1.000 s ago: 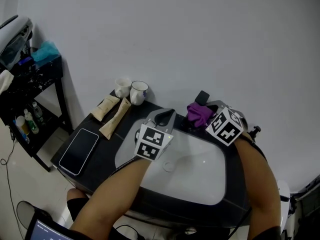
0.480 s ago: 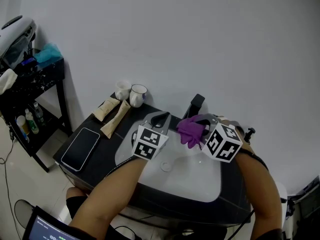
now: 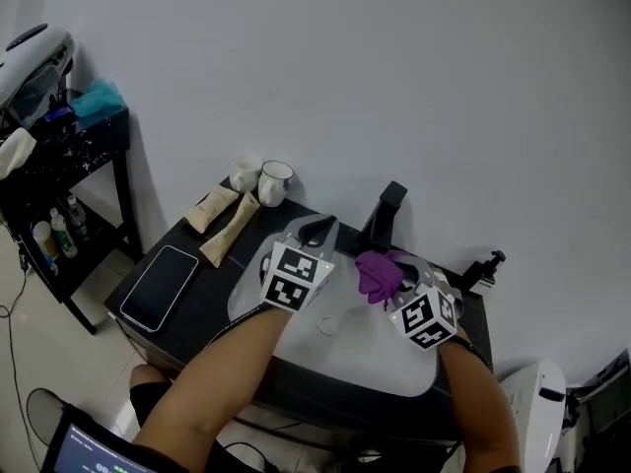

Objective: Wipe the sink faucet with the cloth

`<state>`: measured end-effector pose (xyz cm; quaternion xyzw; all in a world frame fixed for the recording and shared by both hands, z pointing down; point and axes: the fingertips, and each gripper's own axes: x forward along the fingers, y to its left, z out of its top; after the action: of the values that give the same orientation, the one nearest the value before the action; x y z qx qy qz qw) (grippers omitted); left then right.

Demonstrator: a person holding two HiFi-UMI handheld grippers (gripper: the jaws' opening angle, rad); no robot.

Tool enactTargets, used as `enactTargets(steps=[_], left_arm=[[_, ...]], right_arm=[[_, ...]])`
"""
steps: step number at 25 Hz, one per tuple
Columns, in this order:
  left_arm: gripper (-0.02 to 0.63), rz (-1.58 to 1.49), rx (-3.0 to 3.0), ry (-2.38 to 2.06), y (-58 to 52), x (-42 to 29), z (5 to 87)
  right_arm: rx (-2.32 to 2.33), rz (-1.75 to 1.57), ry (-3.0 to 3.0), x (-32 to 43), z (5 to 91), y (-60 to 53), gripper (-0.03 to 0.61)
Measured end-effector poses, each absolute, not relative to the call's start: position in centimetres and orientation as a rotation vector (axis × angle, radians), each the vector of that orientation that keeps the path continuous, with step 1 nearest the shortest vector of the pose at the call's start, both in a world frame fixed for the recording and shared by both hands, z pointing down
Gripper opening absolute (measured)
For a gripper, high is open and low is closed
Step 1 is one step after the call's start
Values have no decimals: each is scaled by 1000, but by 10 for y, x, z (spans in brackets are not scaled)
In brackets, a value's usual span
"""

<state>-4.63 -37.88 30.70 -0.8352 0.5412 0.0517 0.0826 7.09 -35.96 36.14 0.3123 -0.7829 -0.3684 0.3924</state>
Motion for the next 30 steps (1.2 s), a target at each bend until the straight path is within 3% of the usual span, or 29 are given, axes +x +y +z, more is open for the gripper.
enactTargets(steps=[12, 30], left_arm=[[17, 201, -2547, 1587, -383, -38, 308], [17, 115, -2522, 1563, -393, -35, 312]], right_arm=[[1380, -934, -1951, 56, 348, -437, 54], [1053, -834, -1942, 43, 403, -433, 53]])
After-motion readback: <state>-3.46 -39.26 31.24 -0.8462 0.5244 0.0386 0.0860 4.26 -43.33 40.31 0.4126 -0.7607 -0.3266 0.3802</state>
